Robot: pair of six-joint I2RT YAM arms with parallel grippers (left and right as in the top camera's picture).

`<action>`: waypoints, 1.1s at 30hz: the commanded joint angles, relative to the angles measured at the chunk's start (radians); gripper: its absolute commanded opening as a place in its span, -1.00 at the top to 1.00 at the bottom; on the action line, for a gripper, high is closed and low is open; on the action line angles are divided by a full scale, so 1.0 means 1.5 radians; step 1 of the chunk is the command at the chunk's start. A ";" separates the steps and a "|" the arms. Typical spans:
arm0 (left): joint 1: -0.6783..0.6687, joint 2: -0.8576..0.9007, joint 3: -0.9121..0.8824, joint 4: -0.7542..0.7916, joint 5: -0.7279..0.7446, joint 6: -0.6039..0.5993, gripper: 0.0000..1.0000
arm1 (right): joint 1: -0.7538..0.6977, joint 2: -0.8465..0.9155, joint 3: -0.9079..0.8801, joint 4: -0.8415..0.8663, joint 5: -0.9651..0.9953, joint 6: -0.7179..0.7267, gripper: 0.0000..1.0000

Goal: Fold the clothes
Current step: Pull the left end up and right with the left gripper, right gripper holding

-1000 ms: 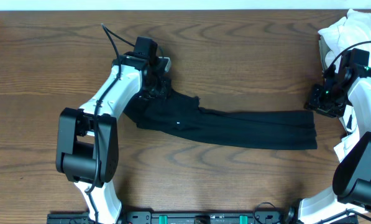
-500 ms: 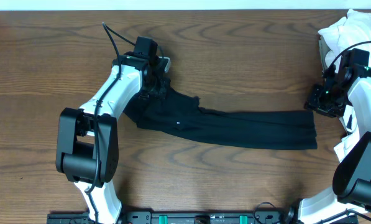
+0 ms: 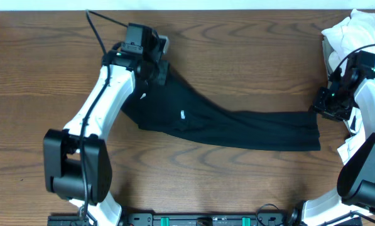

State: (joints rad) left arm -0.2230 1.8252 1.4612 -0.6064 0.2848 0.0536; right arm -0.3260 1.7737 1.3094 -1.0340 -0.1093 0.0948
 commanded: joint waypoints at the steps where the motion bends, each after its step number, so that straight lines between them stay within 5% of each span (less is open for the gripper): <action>1: 0.004 -0.009 0.012 0.010 -0.004 0.006 0.88 | -0.016 -0.011 0.003 -0.020 0.006 -0.004 0.10; 15: 0.004 -0.009 0.012 0.046 -0.004 -0.009 0.88 | -0.053 -0.010 -0.013 -0.046 0.005 -0.045 -0.04; 33: 0.004 -0.009 0.012 0.044 -0.004 -0.014 0.88 | -0.053 -0.010 -0.108 -0.009 -0.035 -0.043 0.17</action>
State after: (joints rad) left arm -0.2226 1.8118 1.4685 -0.5419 0.2848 0.0444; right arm -0.4000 1.7733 1.1534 -1.0439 -0.1471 0.0402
